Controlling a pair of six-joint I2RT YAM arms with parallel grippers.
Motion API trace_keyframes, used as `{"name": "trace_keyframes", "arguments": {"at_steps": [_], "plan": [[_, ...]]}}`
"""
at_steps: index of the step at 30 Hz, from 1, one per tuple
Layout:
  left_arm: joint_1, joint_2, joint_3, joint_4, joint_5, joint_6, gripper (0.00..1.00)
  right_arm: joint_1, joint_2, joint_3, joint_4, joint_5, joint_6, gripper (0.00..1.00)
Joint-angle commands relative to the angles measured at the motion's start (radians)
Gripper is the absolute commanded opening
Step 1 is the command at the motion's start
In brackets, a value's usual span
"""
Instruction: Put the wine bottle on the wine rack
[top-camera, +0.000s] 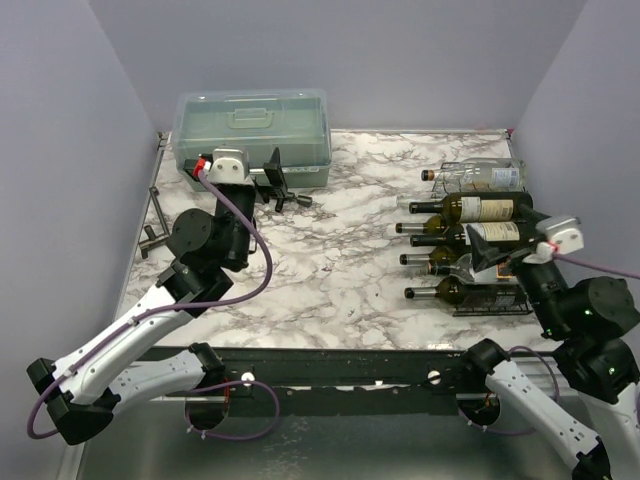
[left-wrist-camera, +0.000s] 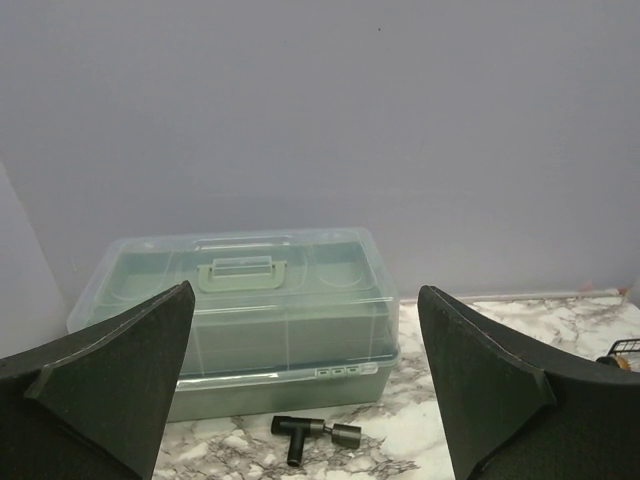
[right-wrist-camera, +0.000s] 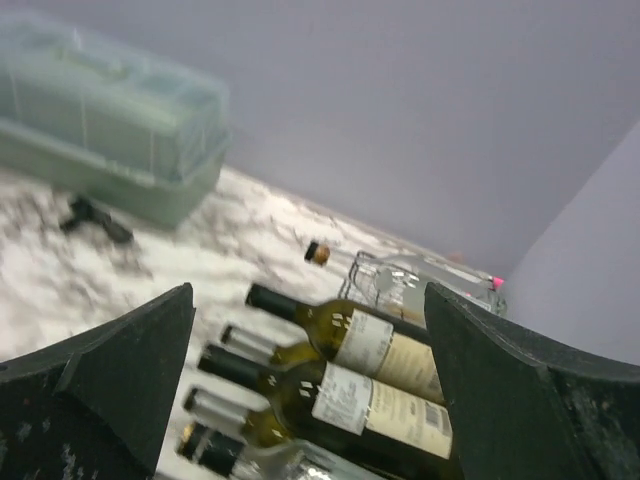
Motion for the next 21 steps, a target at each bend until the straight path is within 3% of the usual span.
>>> {"name": "trace_keyframes", "arguments": {"at_steps": [1, 9, 21], "plan": [[0.006, 0.003, 0.082, -0.039, -0.014, 0.015, 0.95, -0.003, 0.055, 0.086, 0.166, 0.125, 0.310, 1.00], [0.007, -0.024, 0.173, -0.098, -0.030, 0.019, 0.95, -0.004, 0.135, 0.224, 0.189, 0.365, 0.472, 1.00], [0.005, -0.064, 0.296, -0.139, -0.026, 0.036, 0.95, -0.003, 0.060, 0.239, 0.316, 0.342, 0.386, 1.00]]}}
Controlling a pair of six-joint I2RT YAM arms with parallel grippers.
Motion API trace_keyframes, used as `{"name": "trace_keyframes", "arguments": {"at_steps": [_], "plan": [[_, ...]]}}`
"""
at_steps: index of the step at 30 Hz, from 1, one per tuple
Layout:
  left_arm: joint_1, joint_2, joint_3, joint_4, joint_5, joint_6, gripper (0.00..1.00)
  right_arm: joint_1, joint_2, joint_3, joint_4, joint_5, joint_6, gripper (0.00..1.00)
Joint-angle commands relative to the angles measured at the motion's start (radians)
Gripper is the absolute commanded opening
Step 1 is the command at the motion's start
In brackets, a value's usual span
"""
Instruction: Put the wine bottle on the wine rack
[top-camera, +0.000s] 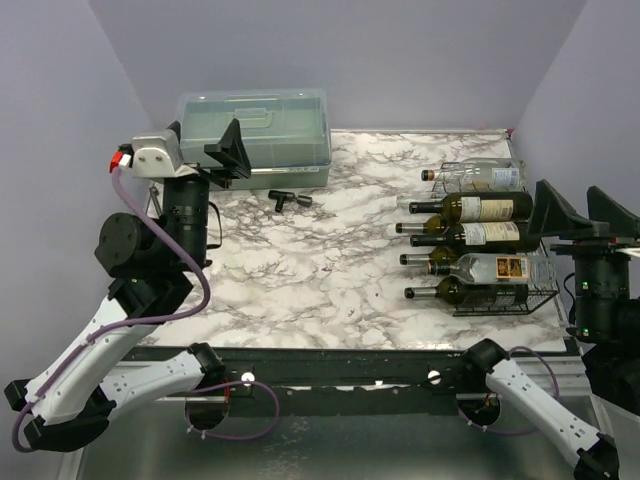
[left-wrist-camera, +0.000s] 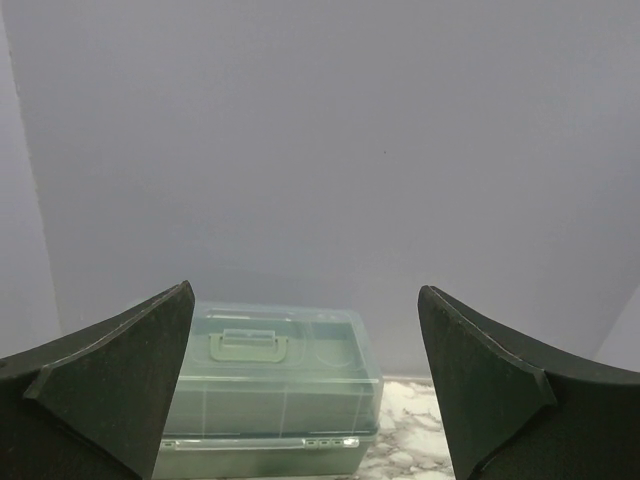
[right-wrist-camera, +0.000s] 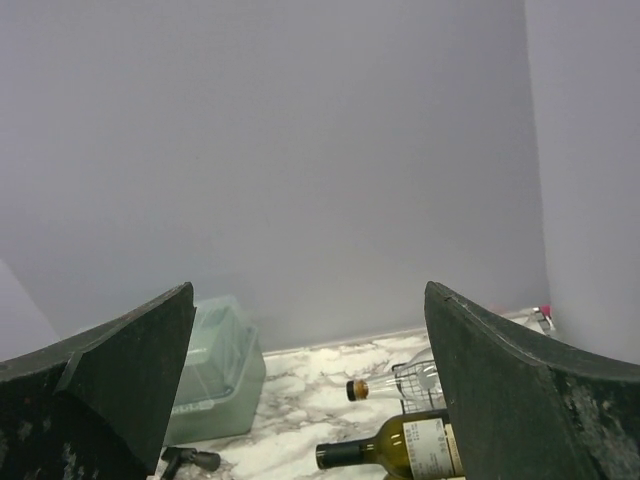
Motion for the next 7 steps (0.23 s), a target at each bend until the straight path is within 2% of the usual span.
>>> {"name": "trace_keyframes", "arguments": {"at_steps": [1, 7], "plan": [[0.006, -0.023, 0.044, -0.021, -0.021, 0.026, 0.95, -0.003, -0.021, 0.023, 0.047, 0.031, -0.014, 1.00], [0.006, -0.027, 0.071, -0.020, -0.028, 0.044, 0.95, -0.003, -0.007, 0.043, 0.031, 0.101, -0.035, 1.00]]}}
